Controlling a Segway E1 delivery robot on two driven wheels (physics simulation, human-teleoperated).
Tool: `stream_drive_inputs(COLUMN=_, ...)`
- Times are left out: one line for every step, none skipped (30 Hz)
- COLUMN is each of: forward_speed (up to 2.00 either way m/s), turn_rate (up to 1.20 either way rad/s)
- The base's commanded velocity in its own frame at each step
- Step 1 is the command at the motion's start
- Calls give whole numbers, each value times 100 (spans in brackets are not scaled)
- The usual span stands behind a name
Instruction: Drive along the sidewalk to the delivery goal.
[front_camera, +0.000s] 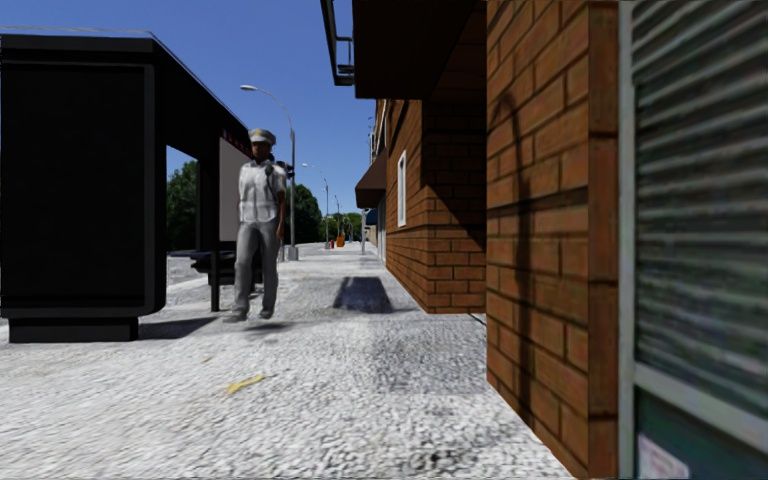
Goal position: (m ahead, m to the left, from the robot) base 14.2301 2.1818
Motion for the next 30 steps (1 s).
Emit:
stream_drive_inputs(forward_speed=200, turn_rate=0)
stream_drive_inputs(forward_speed=200, turn_rate=0)
stream_drive_inputs(forward_speed=200, turn_rate=0)
stream_drive_inputs(forward_speed=200, turn_rate=0)
stream_drive_inputs(forward_speed=200, turn_rate=0)
stream_drive_inputs(forward_speed=200, turn_rate=0)
stream_drive_inputs(forward_speed=200, turn_rate=0)
stream_drive_inputs(forward_speed=200, turn_rate=0)
stream_drive_inputs(forward_speed=200, turn_rate=0)
stream_drive_inputs(forward_speed=200, turn_rate=4)
stream_drive_inputs(forward_speed=200, turn_rate=19)
stream_drive_inputs(forward_speed=200, turn_rate=22)
stream_drive_inputs(forward_speed=200, turn_rate=23)
stream_drive_inputs(forward_speed=200, turn_rate=23)
stream_drive_inputs(forward_speed=200, turn_rate=22)
stream_drive_inputs(forward_speed=200, turn_rate=6)
stream_drive_inputs(forward_speed=200, turn_rate=0)
stream_drive_inputs(forward_speed=200, turn_rate=0)
stream_drive_inputs(forward_speed=200, turn_rate=0)
stream_drive_inputs(forward_speed=200, turn_rate=0)
stream_drive_inputs(forward_speed=200, turn_rate=0)
stream_drive_inputs(forward_speed=200, turn_rate=0)
stream_drive_inputs(forward_speed=200, turn_rate=0)
stream_drive_inputs(forward_speed=200, turn_rate=0)
stream_drive_inputs(forward_speed=200, turn_rate=0)
stream_drive_inputs(forward_speed=200, turn_rate=0)
stream_drive_inputs(forward_speed=200, turn_rate=0)
stream_drive_inputs(forward_speed=200, turn_rate=0)
stream_drive_inputs(forward_speed=200, turn_rate=1)
stream_drive_inputs(forward_speed=200, turn_rate=23)
